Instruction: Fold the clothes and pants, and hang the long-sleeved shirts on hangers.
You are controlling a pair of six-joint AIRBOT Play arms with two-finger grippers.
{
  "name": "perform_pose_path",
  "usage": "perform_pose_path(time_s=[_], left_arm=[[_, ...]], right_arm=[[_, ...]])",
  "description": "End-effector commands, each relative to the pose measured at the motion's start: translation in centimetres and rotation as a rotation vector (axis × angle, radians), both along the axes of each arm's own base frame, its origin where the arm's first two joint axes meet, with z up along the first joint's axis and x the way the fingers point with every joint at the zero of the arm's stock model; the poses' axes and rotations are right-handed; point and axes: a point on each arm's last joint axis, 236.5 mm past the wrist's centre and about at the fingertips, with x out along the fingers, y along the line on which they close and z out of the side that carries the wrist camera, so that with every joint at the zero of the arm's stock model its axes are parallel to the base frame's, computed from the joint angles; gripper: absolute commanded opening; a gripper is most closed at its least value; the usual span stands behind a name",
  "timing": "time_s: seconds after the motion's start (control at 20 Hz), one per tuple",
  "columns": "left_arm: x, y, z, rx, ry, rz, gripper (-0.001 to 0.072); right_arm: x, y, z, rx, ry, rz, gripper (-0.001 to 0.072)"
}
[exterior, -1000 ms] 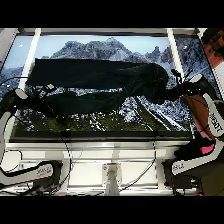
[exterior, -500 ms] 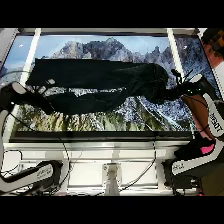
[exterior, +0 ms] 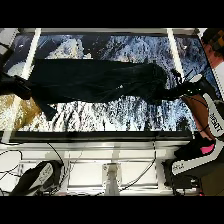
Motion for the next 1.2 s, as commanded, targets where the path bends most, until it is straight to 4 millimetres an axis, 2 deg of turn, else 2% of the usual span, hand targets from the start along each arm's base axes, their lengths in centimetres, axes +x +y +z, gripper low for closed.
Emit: perform_pose_path(time_s=[0.0, 0.25, 0.35, 0.45, 0.6, 0.7, 0.85, 0.9, 0.95, 1.0, 1.15], left_arm=[[0.7, 2.0, -2.1, -0.064, 0.06, 0.074, 0.0015], [4.7, 5.0, -14.8, -0.055, 0.265, 0.006, 0.0017], [6.8, 6.8, -18.2, -0.04, 0.26, 0.064, 0.0018], [9.1, 8.8, -18.8, 0.003, 0.184, 0.131, 0.0018], [12.5, 12.3, -16.5, 0.094, 0.005, 0.243, 0.0019], [13.4, 13.4, -15.8, 0.121, -0.045, 0.276, 0.0019], [13.4, 13.5, -16.4, 0.12, -0.037, 0.278, 0.0036], [13.4, 13.5, -16.8, 0.118, -0.03, 0.277, 0.0232], [13.3, 13.4, -16.9, 0.115, -0.023, 0.274, 0.0572], [13.4, 13.4, -16.8, 0.114, -0.028, 0.28, 0.07], [13.2, 13.8, -14.0, 0.175, -0.078, 0.258, 0.0699]], right_arm=[[0.2, -0.1, 0.0, -0.003, -0.008, -0.004, 0.0549], [0.9, -0.4, 0.0, -0.017, -0.033, -0.019, 0.0549], [0.9, -0.4, 0.0, -0.017, -0.033, -0.018, 0.0549], [0.8, -0.4, 0.0, -0.017, -0.032, -0.018, 0.0549], [0.8, -0.4, 0.0, -0.016, -0.032, -0.018, 0.0549], [0.9, -0.3, 0.0, -0.014, -0.033, -0.019, 0.0549], [0.9, -0.3, 0.0, -0.013, -0.033, -0.019, 0.0549], [0.9, -0.3, 0.0, -0.012, -0.032, -0.02, 0.0549], [0.8, -0.3, 0.0, -0.011, -0.03, -0.019, 0.0549], [0.8, -0.2, 0.0, -0.01, -0.028, -0.017, 0.0549], [0.6, -0.2, 0.0, -0.007, -0.022, -0.014, 0.0549]])
